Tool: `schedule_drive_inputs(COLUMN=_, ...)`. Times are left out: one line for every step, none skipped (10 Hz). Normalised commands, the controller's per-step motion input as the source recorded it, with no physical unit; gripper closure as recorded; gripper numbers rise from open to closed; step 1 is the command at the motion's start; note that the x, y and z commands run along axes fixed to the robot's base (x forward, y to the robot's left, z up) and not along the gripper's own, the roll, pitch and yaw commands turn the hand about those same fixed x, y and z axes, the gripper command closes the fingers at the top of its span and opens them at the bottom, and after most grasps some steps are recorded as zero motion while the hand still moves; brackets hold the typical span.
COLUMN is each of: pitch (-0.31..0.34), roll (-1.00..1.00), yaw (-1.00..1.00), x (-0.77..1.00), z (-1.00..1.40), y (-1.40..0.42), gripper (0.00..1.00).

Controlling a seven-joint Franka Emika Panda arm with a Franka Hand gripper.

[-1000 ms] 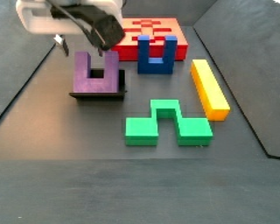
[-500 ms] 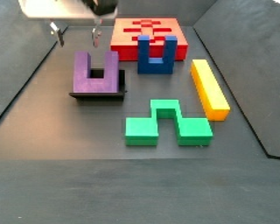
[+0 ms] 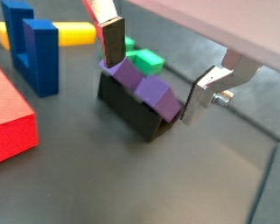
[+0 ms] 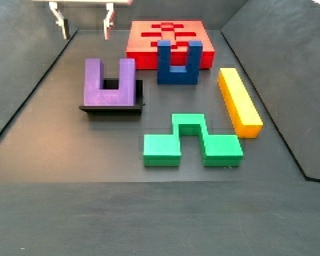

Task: Pick up the purple object. Move up. Place the purple object on the fixture. Regrasp the purple object. Move to above the board. Insert the purple object.
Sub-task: Regrasp the purple object.

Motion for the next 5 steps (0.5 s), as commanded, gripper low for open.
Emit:
schedule_drive_inputs(pitch=0.226, roll=1.0, yaw=0.04, x=0.8, z=0.09, y=0.0, gripper=0.0)
schedule_drive_inputs(pitch=0.28, roll=0.94, yaw=0.09, x=0.89, z=0.07, y=0.0, gripper=0.0)
schedule_drive_inputs(pitch=0.28, roll=0.61, yaw=0.14, x=1.0, z=-0.03, y=0.0, gripper=0.0)
schedule_drive_inputs(pitch=0.2, roll=0.34, yaw=0.34, x=0.86, z=-0.18, y=0.13, gripper=0.0)
schedule_drive_inputs(pitch=0.089, roll=0.27, yaw=0.49, x=0.61, z=-0.25, y=0.14, gripper=0.0)
